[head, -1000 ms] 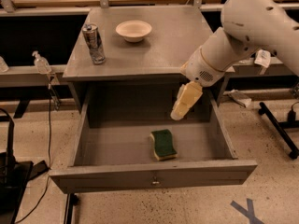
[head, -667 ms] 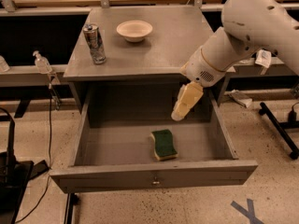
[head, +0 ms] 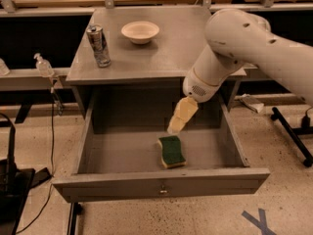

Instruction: Pick sponge from top drawer and place on counter

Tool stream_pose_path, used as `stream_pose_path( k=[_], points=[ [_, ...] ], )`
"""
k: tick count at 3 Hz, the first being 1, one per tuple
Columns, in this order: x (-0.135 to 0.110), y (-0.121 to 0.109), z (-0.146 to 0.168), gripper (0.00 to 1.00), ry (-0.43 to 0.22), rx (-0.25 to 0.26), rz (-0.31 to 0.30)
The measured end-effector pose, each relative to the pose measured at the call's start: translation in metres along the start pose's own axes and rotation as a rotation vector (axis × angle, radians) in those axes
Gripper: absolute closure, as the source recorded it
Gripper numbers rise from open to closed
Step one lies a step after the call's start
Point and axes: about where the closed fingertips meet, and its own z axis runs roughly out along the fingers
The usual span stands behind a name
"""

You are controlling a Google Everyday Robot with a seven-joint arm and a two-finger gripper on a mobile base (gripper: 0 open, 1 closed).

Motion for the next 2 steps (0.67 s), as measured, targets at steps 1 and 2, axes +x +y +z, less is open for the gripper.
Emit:
stream_pose_path(
  k=[1,2],
  points=[
    [0.007,0.01,0.045,0.0,0.22,0.051,0.081],
    [0.017,0.015,0.06,0.0,0.337,0.123,0.151]
  ],
)
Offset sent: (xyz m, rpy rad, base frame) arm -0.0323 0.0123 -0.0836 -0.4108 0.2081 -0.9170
